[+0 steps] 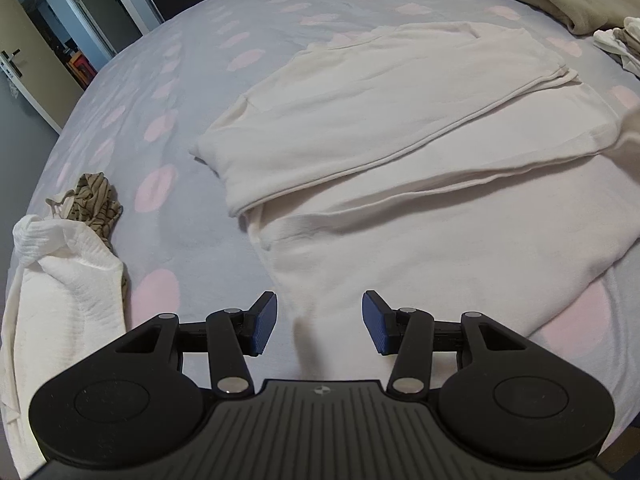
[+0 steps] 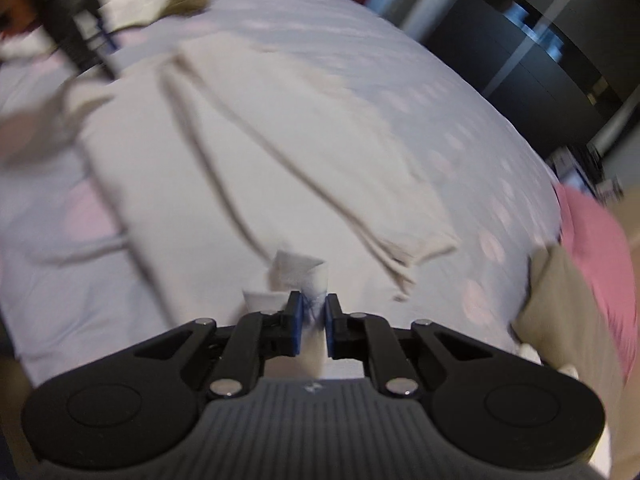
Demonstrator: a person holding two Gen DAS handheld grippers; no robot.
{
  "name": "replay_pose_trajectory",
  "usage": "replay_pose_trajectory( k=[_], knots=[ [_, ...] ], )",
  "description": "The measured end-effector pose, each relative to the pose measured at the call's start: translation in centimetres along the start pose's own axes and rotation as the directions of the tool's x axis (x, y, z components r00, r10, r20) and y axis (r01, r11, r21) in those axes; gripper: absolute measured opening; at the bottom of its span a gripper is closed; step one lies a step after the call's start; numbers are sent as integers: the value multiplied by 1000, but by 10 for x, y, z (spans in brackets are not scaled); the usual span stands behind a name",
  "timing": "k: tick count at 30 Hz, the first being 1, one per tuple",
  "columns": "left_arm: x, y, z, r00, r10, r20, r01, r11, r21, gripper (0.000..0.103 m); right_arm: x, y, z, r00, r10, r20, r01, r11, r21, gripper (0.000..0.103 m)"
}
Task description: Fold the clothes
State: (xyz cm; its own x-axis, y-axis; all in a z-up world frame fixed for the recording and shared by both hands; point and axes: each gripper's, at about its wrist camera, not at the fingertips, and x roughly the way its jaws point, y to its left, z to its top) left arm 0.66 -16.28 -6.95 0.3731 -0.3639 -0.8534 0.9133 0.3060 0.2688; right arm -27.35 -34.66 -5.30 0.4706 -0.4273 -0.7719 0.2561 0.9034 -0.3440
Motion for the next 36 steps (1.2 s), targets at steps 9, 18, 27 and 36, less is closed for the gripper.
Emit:
replay_pose_trajectory(
  k=[9,18,27,36],
  knots=[
    [19,45,2,999,-38,-15,35,987,-157,45,45,-69,-12,995,35,-89,-1,934,358,15],
    [31,48,2,998,-64,21,67,983,-170,45,47,-113,-27,998,64,-11,-45,807,588,36],
    [43,60,4,995,-88,56,98,972,-213,52,67,-98,-36,979,188,-75,-101,777,622,52],
    [57,53,14,989,-132,72,145,967,-210,41,75,-99,-46,967,244,-76,-131,729,672,51]
  ],
)
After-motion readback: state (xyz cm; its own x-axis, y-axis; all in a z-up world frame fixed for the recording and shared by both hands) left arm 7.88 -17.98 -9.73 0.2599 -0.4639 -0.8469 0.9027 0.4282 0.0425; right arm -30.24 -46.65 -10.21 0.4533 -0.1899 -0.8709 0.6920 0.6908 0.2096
